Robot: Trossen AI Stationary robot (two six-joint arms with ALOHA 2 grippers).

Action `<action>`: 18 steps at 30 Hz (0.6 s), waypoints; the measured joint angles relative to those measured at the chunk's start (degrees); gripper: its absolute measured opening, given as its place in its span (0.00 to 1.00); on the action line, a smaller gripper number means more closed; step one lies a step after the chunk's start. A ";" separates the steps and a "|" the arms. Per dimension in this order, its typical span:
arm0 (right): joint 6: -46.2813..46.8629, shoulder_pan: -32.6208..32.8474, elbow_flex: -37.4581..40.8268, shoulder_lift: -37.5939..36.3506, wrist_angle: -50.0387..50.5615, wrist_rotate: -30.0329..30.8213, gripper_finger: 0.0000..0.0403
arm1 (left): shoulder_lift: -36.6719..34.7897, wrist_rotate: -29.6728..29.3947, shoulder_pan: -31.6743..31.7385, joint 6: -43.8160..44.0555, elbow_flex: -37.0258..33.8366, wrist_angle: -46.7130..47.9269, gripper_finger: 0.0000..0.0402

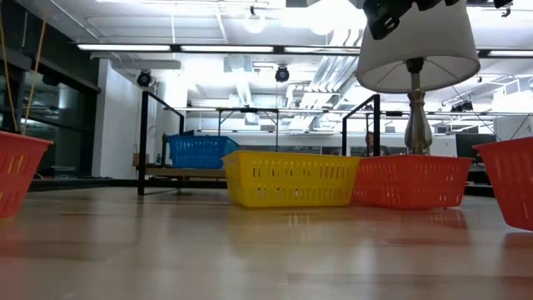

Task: Stack baskets on shelf by color
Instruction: Adjust the left blue bin

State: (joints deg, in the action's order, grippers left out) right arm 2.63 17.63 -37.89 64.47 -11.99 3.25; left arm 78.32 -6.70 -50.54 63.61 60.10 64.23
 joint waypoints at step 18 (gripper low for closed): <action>-0.08 0.00 0.00 -0.02 0.02 3.77 0.00 | 7.67 0.33 -11.70 12.93 -1.72 3.55 0.41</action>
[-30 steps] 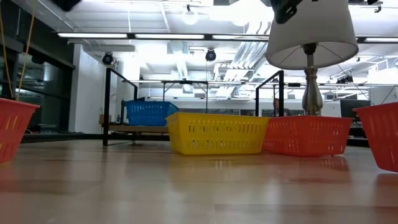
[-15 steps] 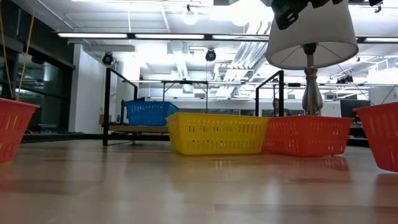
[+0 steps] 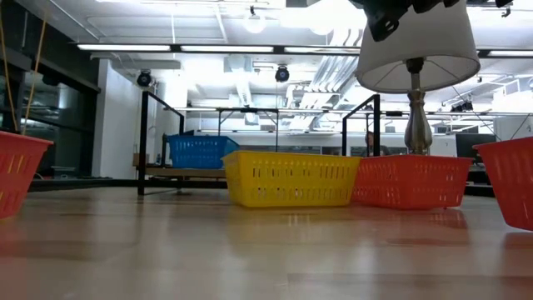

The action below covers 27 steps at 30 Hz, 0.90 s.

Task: Stack baskets on shelf by color
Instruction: Adjust the left blue bin

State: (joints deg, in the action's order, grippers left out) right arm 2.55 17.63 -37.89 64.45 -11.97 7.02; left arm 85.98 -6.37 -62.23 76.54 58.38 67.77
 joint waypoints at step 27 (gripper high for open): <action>-0.02 0.00 0.00 0.00 0.17 1.63 0.00 | 3.11 -1.98 4.33 -6.52 -5.11 0.38 0.41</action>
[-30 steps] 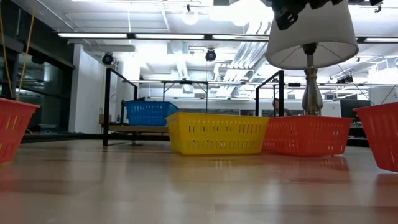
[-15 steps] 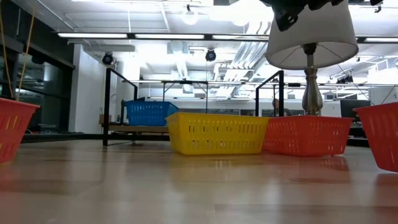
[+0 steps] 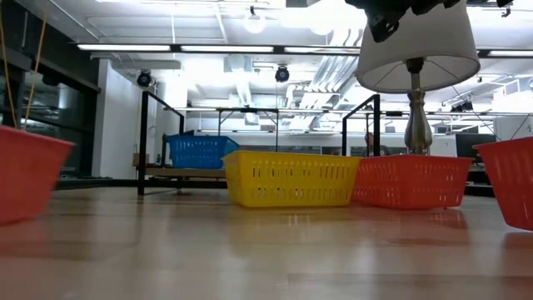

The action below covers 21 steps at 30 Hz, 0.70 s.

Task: Stack baskets on shelf by color
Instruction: Adjust the left blue bin, then adjust the bottom left yellow bin

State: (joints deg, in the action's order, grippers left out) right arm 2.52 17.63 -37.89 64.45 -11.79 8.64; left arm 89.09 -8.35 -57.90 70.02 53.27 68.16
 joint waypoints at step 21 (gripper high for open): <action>0.03 0.00 0.02 -0.02 0.00 0.06 0.00 | -5.78 -4.51 22.12 -20.33 -2.85 1.81 0.41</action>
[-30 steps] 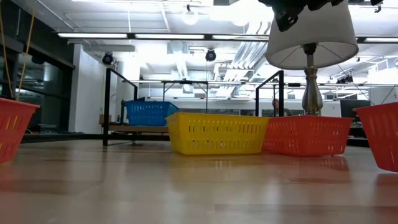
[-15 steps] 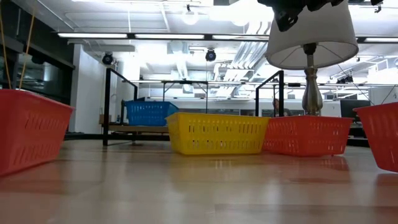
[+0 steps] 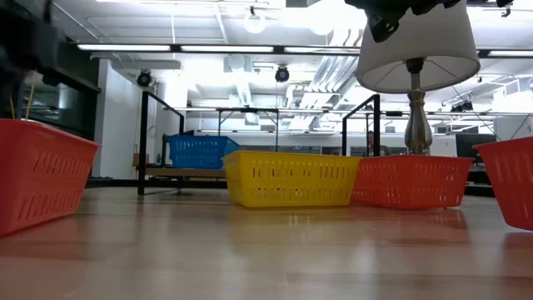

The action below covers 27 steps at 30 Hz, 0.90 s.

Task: Stack baskets on shelf by color
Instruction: Adjust the bottom left yellow bin, then stack the left blue bin on the blue bin on the shelf

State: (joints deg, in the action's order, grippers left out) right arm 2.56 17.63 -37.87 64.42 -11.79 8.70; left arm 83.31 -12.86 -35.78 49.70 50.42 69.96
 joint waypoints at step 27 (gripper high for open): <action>0.03 0.00 0.00 0.00 0.00 -0.12 0.00 | -0.44 -7.40 13.97 -19.02 7.33 -2.35 0.03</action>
State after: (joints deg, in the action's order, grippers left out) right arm 2.59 17.63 -37.87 64.42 -11.79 8.58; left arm 82.86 -20.26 -21.81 30.67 57.75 67.61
